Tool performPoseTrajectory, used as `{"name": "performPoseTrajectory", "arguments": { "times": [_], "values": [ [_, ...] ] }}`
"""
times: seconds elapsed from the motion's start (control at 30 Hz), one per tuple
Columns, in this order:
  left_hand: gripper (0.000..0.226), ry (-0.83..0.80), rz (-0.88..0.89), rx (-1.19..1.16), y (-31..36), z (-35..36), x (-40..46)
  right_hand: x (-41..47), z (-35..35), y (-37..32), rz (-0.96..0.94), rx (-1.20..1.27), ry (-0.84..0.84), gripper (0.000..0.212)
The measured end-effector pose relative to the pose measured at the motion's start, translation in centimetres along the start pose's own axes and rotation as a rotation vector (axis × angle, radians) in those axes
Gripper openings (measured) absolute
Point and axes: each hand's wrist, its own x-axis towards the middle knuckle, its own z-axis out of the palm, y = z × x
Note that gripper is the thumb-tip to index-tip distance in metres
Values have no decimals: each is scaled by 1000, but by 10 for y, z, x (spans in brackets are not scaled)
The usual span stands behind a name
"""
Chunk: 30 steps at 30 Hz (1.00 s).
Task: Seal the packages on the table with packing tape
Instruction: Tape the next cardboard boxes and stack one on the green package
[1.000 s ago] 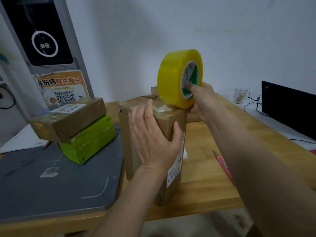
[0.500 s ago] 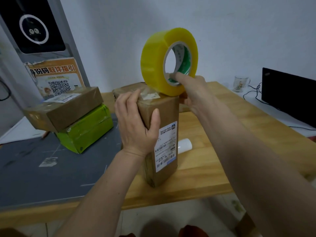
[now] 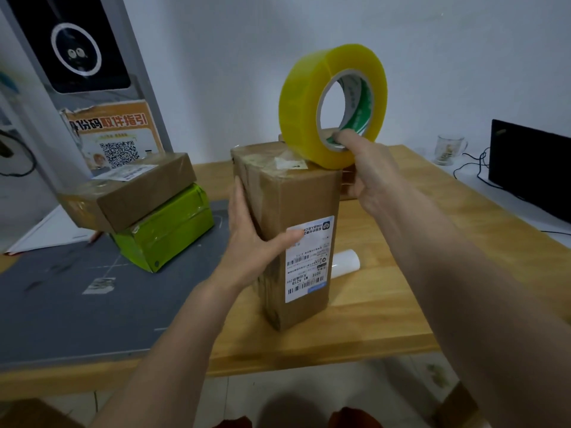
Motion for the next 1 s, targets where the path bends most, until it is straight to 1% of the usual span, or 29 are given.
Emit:
{"name": "performPoseTrajectory", "arguments": {
  "times": [0.03,0.07,0.13,0.17,0.2,0.27,0.33,0.4,0.47,0.53,0.6,0.67,0.7,0.73,0.8,0.87,1.0],
  "values": [
    [147,-35,6,69,-1,-6,2,0,-1,0,-2,7,8,38],
    [148,-34,26,123,1,-10,5,1,-1,0,-9,15,11,35],
    [144,22,73,163,13,-15,14,1,1,0,-35,18,10,28],
    [139,36,91,159,20,-17,20,1,2,0,-63,0,10,22],
    [129,32,108,150,27,-18,25,1,4,0,-99,-30,15,15],
    [102,6,143,137,33,-21,30,0,4,-3,-165,-77,22,7],
    [91,-32,147,98,32,-27,31,1,2,-6,-151,-38,0,11],
    [85,-75,137,63,28,-35,31,2,-2,-4,-39,97,-46,22],
    [81,-109,127,63,27,-43,35,1,-7,2,75,263,-92,29],
    [89,-162,116,40,28,-47,39,1,-11,6,140,366,-113,31],
    [114,-217,90,-61,25,-49,41,2,-14,7,156,389,-128,33],
    [144,-267,-45,-217,16,-48,40,3,-16,9,163,374,-113,34],
    [155,-305,-124,-252,9,-48,37,2,-16,11,166,363,-101,34],
    [162,-352,-184,-243,1,-47,33,1,-17,13,170,351,-88,33],
    [164,-443,-260,-163,-13,-43,24,0,-19,17,188,335,-71,33],
    [163,-469,-306,-115,-24,-38,18,-1,-21,21,232,333,-87,36],
    [158,-364,-268,-101,-28,-30,17,-2,-24,26,256,395,-79,44]
  ]
}}
